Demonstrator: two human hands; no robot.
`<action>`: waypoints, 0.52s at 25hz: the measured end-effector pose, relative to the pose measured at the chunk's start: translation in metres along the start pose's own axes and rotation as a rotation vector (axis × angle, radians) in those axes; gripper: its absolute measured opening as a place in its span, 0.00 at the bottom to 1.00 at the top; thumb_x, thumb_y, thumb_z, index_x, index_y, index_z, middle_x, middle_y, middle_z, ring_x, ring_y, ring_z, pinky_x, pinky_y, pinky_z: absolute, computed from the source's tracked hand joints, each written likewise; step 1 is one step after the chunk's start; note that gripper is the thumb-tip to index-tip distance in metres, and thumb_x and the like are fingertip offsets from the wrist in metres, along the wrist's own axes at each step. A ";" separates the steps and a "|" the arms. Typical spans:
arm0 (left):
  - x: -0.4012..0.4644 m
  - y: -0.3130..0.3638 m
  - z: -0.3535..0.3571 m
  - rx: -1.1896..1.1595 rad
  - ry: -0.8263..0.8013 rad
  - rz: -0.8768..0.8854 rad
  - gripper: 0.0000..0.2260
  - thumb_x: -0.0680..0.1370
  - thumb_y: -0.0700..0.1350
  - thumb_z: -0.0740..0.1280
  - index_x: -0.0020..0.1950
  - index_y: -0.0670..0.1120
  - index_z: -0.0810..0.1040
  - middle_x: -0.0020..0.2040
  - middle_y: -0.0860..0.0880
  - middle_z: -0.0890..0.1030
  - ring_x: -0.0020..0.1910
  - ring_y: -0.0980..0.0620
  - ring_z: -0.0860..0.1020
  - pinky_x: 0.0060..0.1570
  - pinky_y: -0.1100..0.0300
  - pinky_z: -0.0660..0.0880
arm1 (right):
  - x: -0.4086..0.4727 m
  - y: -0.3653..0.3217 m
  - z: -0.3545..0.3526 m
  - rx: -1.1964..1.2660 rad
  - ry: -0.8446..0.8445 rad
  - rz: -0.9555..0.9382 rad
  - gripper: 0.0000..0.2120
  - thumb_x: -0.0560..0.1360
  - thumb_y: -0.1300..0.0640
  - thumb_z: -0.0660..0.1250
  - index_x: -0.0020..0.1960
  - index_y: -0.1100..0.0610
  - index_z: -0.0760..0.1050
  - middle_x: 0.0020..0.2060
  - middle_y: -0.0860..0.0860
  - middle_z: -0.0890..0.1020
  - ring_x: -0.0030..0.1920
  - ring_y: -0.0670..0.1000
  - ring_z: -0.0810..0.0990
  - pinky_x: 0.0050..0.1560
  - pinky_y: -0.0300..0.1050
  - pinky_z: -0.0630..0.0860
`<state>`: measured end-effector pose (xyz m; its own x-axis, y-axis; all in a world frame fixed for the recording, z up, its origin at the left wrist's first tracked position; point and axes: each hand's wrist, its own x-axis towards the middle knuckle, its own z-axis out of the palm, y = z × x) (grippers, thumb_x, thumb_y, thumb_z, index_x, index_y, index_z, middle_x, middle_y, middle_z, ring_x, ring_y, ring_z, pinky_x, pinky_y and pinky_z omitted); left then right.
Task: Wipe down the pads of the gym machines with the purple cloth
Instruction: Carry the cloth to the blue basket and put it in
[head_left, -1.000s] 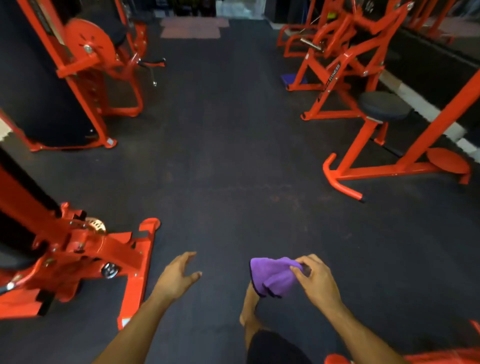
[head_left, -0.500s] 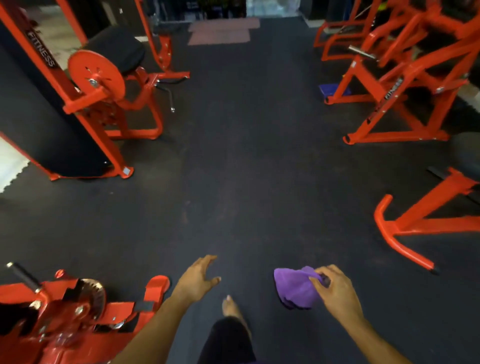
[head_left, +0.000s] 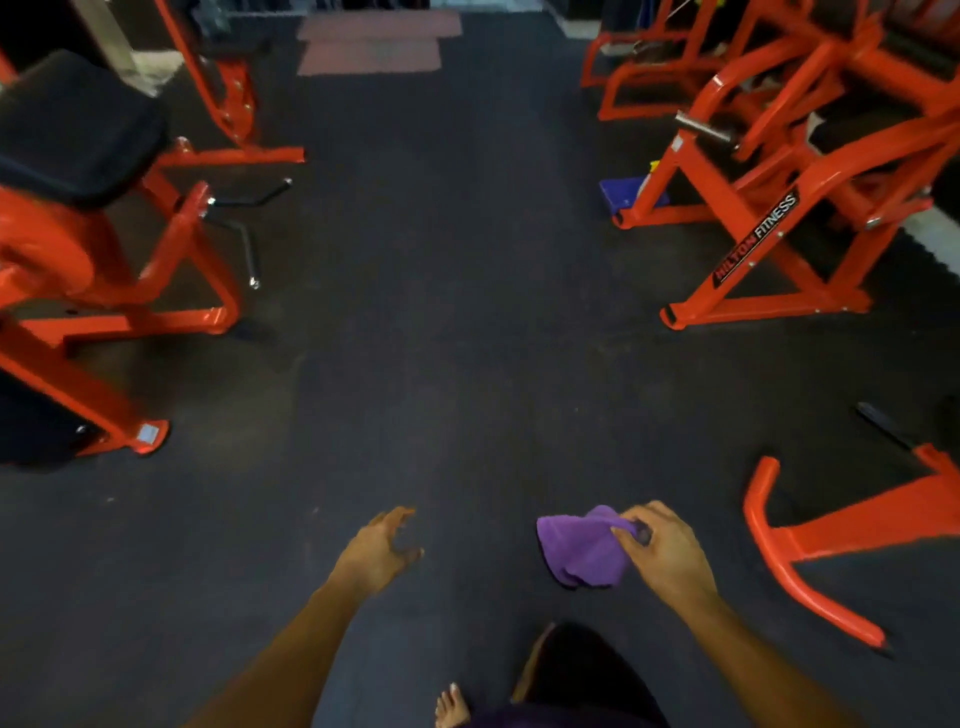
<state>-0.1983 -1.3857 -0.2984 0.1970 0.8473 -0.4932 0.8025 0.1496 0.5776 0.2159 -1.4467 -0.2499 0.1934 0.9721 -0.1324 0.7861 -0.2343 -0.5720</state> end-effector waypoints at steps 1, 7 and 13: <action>0.038 0.015 -0.020 0.016 -0.002 0.018 0.31 0.79 0.50 0.75 0.79 0.48 0.68 0.75 0.48 0.72 0.72 0.49 0.73 0.68 0.56 0.72 | 0.039 -0.003 -0.005 0.012 0.026 0.009 0.05 0.73 0.54 0.76 0.42 0.50 0.80 0.41 0.45 0.77 0.39 0.48 0.78 0.41 0.52 0.77; 0.294 0.123 -0.154 0.055 0.097 0.100 0.30 0.79 0.50 0.75 0.78 0.50 0.69 0.74 0.47 0.73 0.72 0.49 0.74 0.68 0.54 0.73 | 0.325 -0.030 -0.044 0.069 0.148 -0.020 0.05 0.73 0.57 0.76 0.41 0.52 0.81 0.39 0.45 0.75 0.36 0.47 0.76 0.37 0.47 0.74; 0.499 0.238 -0.296 0.165 0.218 0.194 0.31 0.78 0.53 0.74 0.78 0.53 0.68 0.73 0.48 0.74 0.74 0.47 0.71 0.71 0.50 0.71 | 0.593 -0.072 -0.114 0.018 0.172 -0.128 0.04 0.73 0.57 0.76 0.43 0.53 0.81 0.39 0.47 0.75 0.37 0.51 0.77 0.36 0.46 0.73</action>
<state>-0.0754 -0.7770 -0.2143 0.2442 0.9437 -0.2233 0.8459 -0.0947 0.5249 0.3408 -0.8544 -0.1953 0.1912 0.9782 0.0809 0.8004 -0.1077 -0.5897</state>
